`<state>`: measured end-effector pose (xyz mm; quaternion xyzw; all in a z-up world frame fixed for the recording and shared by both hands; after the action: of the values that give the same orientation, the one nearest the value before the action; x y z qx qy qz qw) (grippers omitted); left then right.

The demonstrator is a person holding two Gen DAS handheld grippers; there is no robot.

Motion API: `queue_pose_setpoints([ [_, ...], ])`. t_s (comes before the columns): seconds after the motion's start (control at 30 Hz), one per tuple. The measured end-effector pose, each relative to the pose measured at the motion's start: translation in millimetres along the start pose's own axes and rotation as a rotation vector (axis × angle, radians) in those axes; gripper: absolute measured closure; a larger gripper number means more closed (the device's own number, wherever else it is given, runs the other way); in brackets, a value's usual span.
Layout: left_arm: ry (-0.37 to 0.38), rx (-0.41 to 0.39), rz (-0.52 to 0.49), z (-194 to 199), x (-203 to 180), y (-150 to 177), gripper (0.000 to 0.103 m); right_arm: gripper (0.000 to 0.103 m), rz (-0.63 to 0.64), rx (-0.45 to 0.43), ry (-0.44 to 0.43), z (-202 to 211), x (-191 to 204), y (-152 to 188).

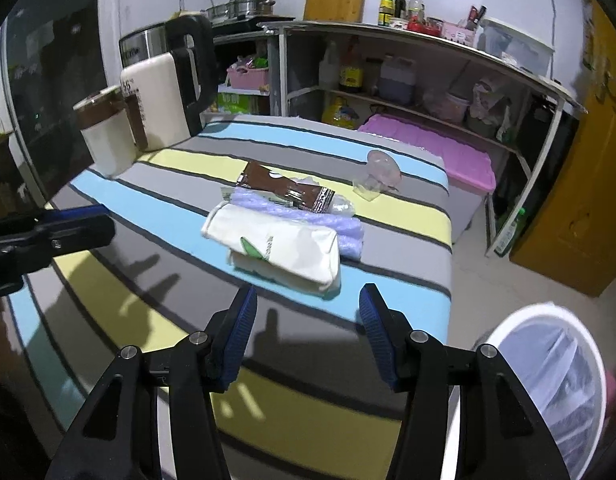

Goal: Collect trash
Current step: 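Grasp the white paper bag with the right tool while the left tool grasps the purple mesh sleeve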

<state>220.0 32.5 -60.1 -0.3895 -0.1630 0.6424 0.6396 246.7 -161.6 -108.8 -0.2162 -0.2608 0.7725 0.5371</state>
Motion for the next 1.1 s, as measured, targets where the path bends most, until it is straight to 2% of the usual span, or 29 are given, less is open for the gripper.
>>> queue_pose_setpoints([
  [0.27,0.005,0.018,0.017,-8.2,6.3,2.6,0.076,0.049,0.014,0.044,0.001,-25.9,-6.0,-4.2],
  [0.4,0.007,0.023,0.025,-10.3,7.9,3.3,0.075,0.05,-0.012,0.057,-0.041,-30.7,-4.4,-3.3],
  [0.43,0.009,0.025,0.027,-11.1,7.7,3.7,0.076,0.054,-0.016,0.053,-0.053,-30.0,-3.3,-3.7],
  [0.5,0.009,0.029,0.028,-11.8,7.2,3.8,0.076,0.075,-0.015,0.055,-0.058,-29.9,-2.0,-3.1],
  [0.6,0.008,0.032,0.027,-12.9,5.9,4.2,0.075,0.082,-0.032,0.05,-0.072,-28.4,-0.8,-2.5],
  [0.93,0.007,0.044,0.015,-20.8,0.7,3.1,0.076,0.085,-0.071,0.015,-0.096,-11.2,1.2,2.8],
  [1.1,0.019,0.055,0.011,-33.5,-6.1,-1.9,0.075,0.085,-0.135,-0.003,-0.087,3.6,-14.4,12.8],
])
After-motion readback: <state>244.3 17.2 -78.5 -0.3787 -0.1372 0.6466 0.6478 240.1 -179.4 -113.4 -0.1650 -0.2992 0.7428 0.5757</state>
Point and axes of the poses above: each gripper's, at about its wrist camera, not at the fingertips, and z roughly against the way its jaws point, x to its left, y to its underside, the point moved 10 cm from there along -z, roughly the way its jaws point, and after that the axes turned 2 degrees about z, right-handed, at the moved point
